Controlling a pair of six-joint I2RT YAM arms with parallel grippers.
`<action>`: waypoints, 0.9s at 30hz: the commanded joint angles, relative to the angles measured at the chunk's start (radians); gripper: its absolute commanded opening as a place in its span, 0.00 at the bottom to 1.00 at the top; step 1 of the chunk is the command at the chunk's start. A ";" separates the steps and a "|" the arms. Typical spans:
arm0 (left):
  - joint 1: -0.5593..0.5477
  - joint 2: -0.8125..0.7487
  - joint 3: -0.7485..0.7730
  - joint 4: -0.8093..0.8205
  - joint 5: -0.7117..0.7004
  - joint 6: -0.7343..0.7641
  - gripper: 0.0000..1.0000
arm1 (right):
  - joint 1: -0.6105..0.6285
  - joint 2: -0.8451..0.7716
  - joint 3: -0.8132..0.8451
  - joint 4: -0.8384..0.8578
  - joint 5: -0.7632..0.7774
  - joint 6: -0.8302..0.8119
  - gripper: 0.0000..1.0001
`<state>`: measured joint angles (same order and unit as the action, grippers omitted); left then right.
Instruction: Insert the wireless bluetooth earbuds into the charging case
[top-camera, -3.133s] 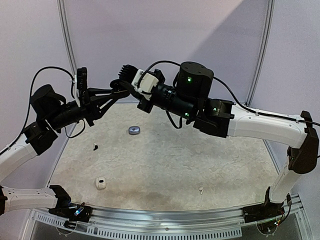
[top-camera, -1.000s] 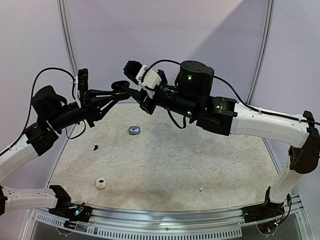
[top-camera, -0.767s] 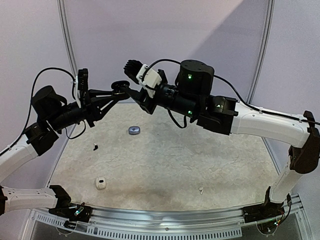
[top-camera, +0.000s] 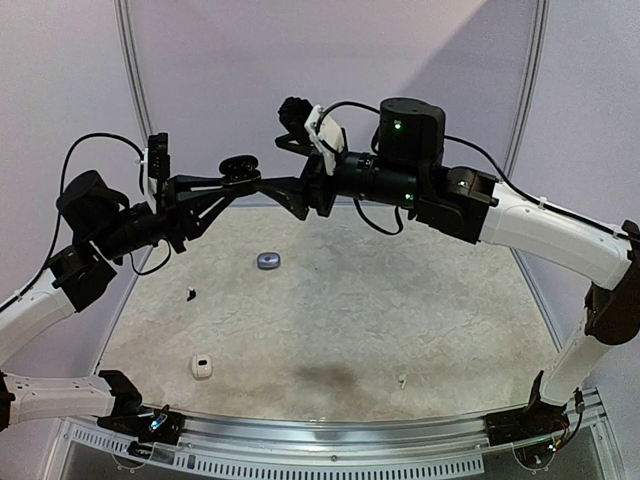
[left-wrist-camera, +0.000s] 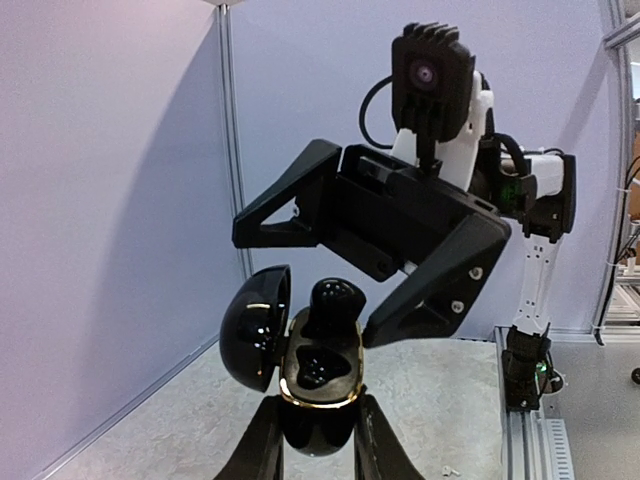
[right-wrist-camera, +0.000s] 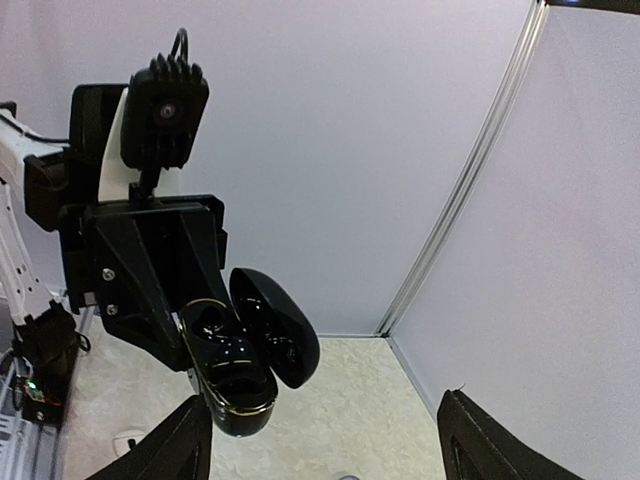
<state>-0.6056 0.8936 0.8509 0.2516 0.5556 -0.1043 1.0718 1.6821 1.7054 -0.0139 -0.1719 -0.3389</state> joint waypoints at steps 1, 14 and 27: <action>0.006 0.002 -0.004 0.023 0.024 -0.010 0.00 | -0.002 -0.073 -0.011 -0.042 -0.042 0.054 0.75; 0.006 0.018 0.009 0.003 0.023 0.017 0.00 | 0.000 -0.070 0.016 -0.124 -0.129 0.068 0.08; 0.006 0.019 0.010 -0.008 0.031 0.035 0.00 | -0.001 0.015 0.085 -0.163 -0.147 0.067 0.03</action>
<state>-0.6056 0.9058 0.8509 0.2493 0.5724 -0.0830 1.0714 1.6730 1.7458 -0.1608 -0.3027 -0.2836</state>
